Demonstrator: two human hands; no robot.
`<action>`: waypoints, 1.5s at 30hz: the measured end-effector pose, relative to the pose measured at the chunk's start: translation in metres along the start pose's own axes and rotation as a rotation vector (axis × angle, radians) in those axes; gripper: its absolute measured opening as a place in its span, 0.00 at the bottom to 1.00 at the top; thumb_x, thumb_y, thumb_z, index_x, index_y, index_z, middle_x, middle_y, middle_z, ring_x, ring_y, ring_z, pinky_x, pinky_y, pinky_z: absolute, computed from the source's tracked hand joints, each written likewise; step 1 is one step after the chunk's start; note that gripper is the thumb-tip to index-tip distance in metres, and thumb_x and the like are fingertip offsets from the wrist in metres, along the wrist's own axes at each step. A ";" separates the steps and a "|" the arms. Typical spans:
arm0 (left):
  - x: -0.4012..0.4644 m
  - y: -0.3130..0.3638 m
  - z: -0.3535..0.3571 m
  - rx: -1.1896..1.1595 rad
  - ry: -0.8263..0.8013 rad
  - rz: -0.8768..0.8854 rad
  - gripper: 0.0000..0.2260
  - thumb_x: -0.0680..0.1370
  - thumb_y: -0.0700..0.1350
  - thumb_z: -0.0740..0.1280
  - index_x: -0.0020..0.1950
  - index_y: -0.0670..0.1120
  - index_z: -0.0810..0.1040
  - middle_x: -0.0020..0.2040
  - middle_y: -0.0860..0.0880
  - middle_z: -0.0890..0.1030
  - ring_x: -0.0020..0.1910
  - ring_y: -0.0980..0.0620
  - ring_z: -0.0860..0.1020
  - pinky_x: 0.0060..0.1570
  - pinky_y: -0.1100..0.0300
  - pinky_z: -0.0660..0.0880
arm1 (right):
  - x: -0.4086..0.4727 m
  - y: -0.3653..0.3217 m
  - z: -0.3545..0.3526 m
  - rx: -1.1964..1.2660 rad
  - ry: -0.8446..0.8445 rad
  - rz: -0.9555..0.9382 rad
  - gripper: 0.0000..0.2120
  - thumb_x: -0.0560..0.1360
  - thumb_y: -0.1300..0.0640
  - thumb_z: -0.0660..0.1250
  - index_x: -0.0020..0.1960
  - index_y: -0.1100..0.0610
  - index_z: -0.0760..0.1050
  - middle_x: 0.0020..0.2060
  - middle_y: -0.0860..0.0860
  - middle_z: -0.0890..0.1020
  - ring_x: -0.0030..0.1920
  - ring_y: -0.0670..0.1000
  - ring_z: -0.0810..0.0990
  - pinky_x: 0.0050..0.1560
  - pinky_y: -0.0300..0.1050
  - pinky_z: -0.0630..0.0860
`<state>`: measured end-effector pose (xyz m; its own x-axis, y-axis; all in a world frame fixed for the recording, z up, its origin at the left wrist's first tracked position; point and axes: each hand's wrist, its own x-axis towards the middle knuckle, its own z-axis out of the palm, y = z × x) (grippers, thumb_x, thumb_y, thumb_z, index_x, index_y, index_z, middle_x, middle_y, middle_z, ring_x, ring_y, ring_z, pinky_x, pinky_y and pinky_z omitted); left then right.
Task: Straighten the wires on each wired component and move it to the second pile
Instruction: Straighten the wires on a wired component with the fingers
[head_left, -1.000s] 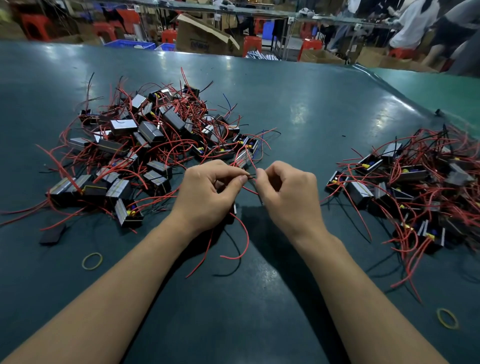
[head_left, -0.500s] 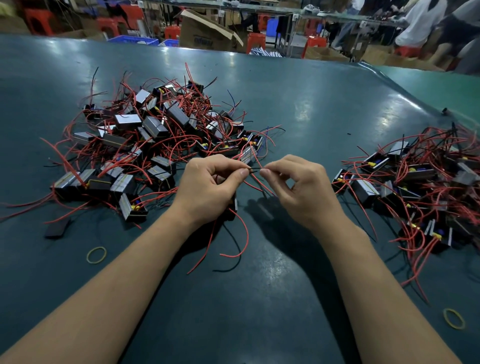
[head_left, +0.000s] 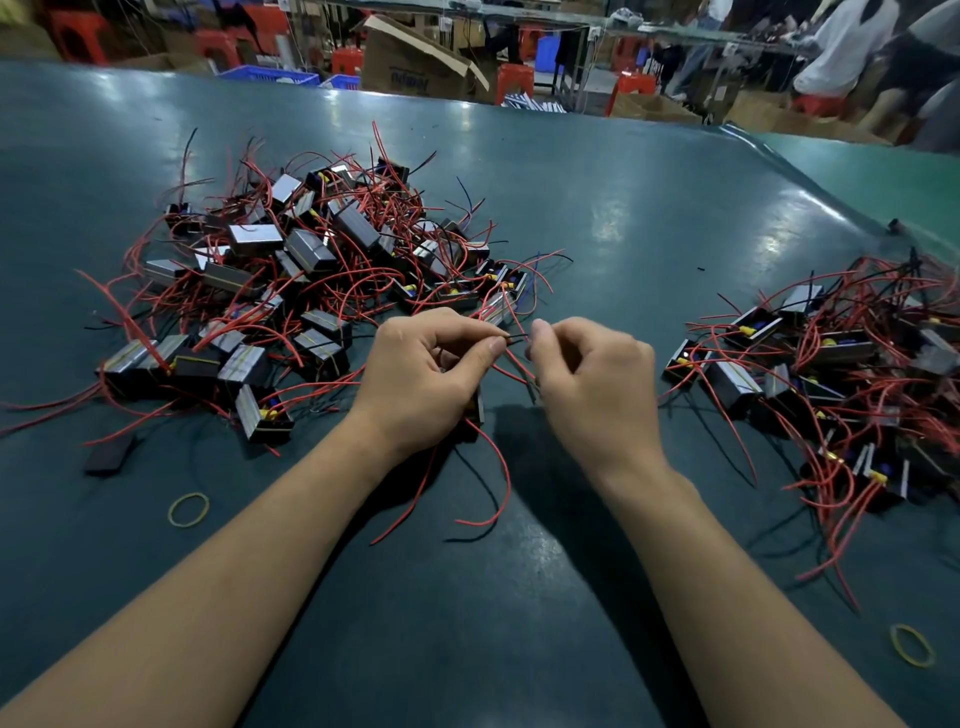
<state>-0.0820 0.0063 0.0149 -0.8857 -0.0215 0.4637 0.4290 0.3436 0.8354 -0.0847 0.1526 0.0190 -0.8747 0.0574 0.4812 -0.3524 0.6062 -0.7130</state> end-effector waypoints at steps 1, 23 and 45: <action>0.001 0.000 -0.001 -0.002 0.013 -0.015 0.05 0.75 0.36 0.71 0.46 0.45 0.84 0.40 0.53 0.82 0.37 0.62 0.78 0.38 0.71 0.72 | -0.001 0.002 0.002 -0.106 0.029 -0.143 0.16 0.79 0.55 0.66 0.34 0.60 0.76 0.25 0.49 0.73 0.28 0.55 0.72 0.32 0.52 0.72; -0.001 0.007 -0.003 -0.267 -0.072 -0.089 0.04 0.75 0.36 0.71 0.46 0.43 0.84 0.38 0.46 0.84 0.37 0.53 0.79 0.39 0.59 0.76 | 0.012 -0.008 -0.018 1.128 -0.461 0.675 0.17 0.75 0.56 0.65 0.27 0.55 0.75 0.21 0.47 0.69 0.21 0.45 0.68 0.17 0.33 0.62; 0.015 -0.009 -0.011 -0.274 0.436 -0.226 0.07 0.80 0.37 0.63 0.50 0.44 0.80 0.34 0.51 0.80 0.28 0.59 0.72 0.30 0.67 0.70 | -0.005 -0.015 -0.010 0.221 -0.022 -0.129 0.13 0.75 0.51 0.68 0.33 0.54 0.79 0.28 0.49 0.78 0.32 0.45 0.75 0.33 0.39 0.71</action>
<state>-0.0971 -0.0077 0.0179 -0.8307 -0.4725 0.2943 0.3187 0.0298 0.9474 -0.0720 0.1516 0.0326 -0.8239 -0.0281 0.5660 -0.5238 0.4189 -0.7417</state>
